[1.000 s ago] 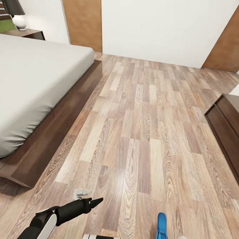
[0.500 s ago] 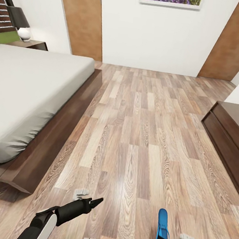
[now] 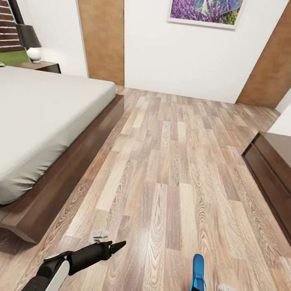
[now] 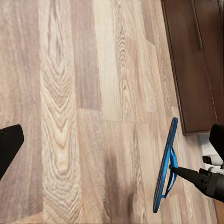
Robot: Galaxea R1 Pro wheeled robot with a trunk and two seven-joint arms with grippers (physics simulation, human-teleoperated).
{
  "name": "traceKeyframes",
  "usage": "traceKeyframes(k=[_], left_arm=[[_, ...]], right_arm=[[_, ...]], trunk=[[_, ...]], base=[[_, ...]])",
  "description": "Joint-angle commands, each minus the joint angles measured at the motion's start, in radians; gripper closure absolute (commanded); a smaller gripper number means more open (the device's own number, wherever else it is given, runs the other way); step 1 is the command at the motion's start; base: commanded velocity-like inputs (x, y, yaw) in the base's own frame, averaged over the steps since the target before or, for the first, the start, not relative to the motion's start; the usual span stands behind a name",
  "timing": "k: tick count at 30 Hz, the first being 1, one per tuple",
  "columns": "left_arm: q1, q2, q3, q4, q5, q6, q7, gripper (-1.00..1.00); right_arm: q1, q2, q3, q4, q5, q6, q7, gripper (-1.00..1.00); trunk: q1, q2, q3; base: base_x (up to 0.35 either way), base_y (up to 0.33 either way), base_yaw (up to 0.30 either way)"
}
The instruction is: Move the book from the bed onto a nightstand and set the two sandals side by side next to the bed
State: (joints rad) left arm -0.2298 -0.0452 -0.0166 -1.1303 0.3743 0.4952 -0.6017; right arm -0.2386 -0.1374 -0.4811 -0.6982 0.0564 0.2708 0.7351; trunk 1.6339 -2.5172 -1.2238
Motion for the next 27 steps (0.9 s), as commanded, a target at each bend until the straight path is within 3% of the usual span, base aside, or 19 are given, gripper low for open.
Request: traceKeyframes(k=[1, 10, 13, 16, 18, 20, 23, 27], left_arm=[[0.0, 0.0, 0.001, 0.0, 0.008, 0.008, 0.0, -1.0], [0.0, 0.001, 0.001, 0.011, 0.007, 0.008, 0.003, -1.0], [0.0, 0.007, 0.005, 0.098, 0.006, -0.011, 0.003, -1.0], [0.0, 0.039, 0.007, 0.189, 0.007, -0.079, 0.001, -1.0], [0.0, 0.07, 0.006, 0.275, 0.006, -0.158, -0.001, -1.0], [0.0, 0.086, 0.006, 0.348, 0.006, -0.242, -0.003, -1.0], [0.0, 0.094, 0.006, 0.394, 0.006, -0.304, -0.005, -1.0], [0.0, 0.098, 0.006, 0.408, 0.007, -0.323, -0.007, -1.0]], right_arm=[[-0.001, 0.001, -0.005, -0.001, 0.007, 0.007, 0.007, 1.0], [-0.001, 0.001, -0.005, -0.001, 0.007, 0.007, 0.006, 1.0], [-0.001, 0.001, -0.005, -0.001, 0.008, 0.007, 0.006, 1.0], [-0.001, 0.001, -0.005, -0.001, 0.008, 0.006, 0.006, 1.0], [-0.001, 0.001, -0.005, -0.001, 0.01, 0.006, 0.003, 1.0], [-0.001, 0.001, -0.005, -0.001, 0.012, 0.002, 0.001, 1.0], [-0.001, 0.002, -0.005, -0.001, 0.012, -0.005, 0.0, 1.0], [-0.001, 0.004, -0.004, -0.001, 0.013, -0.008, -0.001, 1.0]], trunk=[[-0.001, 0.0, 0.003], [-0.005, 0.002, 0.038], [-0.006, 0.003, 0.05], [-0.007, 0.003, 0.061], [-0.008, 0.004, 0.069], [-0.009, 0.004, 0.077], [-0.011, 0.005, 0.088], [-0.012, 0.006, 0.104]], base=[[0.0, 0.0, 0.0], [0.0, 0.0, 0.0], [0.0, 0.0, 0.0], [0.0, 0.0, 0.0], [0.0, 0.0, 0.0], [0.0, 0.0, 0.0], [0.0, 0.0, 0.0], [0.0, 0.0, 0.0]])
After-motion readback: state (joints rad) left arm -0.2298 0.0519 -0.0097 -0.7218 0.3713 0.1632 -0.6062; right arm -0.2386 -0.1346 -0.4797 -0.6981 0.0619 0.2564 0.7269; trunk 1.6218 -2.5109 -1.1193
